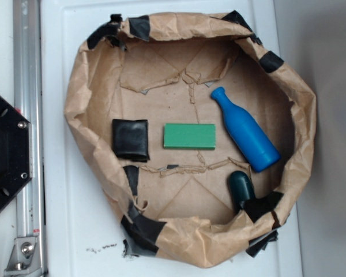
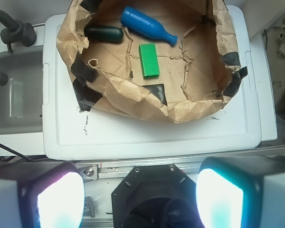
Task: Grab the green block.
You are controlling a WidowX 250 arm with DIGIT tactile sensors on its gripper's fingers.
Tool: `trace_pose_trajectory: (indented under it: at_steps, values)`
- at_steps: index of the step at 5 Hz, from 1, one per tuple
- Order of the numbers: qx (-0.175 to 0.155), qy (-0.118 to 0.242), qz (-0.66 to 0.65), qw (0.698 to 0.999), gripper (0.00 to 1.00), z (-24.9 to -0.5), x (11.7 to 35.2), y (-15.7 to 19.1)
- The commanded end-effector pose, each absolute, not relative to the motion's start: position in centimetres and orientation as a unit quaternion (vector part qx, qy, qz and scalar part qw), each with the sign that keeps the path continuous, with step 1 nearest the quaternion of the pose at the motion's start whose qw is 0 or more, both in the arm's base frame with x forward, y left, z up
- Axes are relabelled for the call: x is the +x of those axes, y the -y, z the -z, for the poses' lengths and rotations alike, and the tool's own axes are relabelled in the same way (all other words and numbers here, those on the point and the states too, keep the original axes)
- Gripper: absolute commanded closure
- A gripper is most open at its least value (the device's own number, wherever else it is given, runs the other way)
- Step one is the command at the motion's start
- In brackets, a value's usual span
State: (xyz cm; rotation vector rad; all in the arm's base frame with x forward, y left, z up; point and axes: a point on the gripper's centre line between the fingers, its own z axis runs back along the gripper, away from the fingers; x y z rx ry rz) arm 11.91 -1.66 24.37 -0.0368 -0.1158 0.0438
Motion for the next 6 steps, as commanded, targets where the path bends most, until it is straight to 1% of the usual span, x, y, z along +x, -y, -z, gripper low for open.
trace_pose_trajectory:
  at_steps: [1,2,3,4,5,6]
  values:
    - [-0.018,0.058,-0.022,0.998,0.00,-24.4,11.9,1.7]
    - [-0.017,0.076,-0.016,0.997,0.00,-22.4,16.1,-1.0]
    - [-0.016,0.088,-0.019,0.996,0.00,-20.0,20.1,-1.9]
    - [-0.009,0.062,-0.010,0.998,0.00,-14.8,23.4,-1.9]
    - [-0.024,0.035,0.002,0.999,0.00,-9.7,24.4,-0.3]
    - [-0.027,0.039,0.073,0.996,0.00,-5.2,25.7,1.0]
